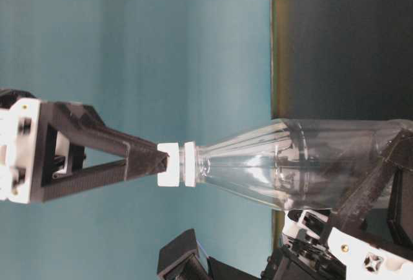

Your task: Open the bottle cap by holding the bottle with the left arm and twisting the cap with the right arm.

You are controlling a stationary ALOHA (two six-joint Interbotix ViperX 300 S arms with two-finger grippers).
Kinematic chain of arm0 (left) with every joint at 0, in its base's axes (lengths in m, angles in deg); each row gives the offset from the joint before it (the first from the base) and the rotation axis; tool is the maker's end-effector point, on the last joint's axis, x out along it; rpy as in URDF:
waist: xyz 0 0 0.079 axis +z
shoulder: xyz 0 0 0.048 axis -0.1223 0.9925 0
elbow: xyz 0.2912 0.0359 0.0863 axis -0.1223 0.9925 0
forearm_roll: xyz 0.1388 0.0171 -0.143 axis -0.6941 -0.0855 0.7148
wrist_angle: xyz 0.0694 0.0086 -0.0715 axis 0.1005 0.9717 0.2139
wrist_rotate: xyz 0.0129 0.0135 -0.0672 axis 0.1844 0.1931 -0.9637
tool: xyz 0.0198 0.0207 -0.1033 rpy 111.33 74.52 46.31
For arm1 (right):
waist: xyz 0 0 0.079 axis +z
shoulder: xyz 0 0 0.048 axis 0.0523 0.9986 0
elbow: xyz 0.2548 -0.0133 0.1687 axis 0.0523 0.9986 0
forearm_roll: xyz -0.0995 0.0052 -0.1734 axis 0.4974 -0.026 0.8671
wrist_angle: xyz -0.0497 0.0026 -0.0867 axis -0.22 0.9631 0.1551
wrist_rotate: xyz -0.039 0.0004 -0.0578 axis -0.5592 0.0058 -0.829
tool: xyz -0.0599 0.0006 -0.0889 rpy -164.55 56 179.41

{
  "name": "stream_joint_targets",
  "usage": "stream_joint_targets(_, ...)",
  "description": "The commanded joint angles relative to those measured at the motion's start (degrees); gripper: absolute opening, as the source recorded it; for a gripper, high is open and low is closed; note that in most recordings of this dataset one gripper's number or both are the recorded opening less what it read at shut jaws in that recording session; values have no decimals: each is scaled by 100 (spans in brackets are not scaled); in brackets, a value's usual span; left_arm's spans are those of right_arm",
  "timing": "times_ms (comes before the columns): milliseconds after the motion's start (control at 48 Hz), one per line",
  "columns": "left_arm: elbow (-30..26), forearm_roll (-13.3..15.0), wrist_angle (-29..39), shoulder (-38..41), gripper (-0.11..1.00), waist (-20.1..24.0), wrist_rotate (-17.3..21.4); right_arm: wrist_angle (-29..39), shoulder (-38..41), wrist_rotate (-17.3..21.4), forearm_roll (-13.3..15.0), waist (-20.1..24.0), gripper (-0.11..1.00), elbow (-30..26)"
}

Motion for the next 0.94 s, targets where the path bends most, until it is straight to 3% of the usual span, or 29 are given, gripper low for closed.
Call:
stream_joint_targets(0,-9,9,44,0,81,-9,-26,-18,0,-844,44,167,37,0)
stream_joint_targets(104,-9,9,35,0,81,-9,-18,-26,-9,-1696,202,281,37,35)
stream_joint_targets(167,-9,9,44,-9,81,-9,-26,-62,-9,-1925,246,308,37,53)
stream_joint_targets(917,9,9,35,0,81,-26,-26,-290,-193,-1644,272,369,37,316)
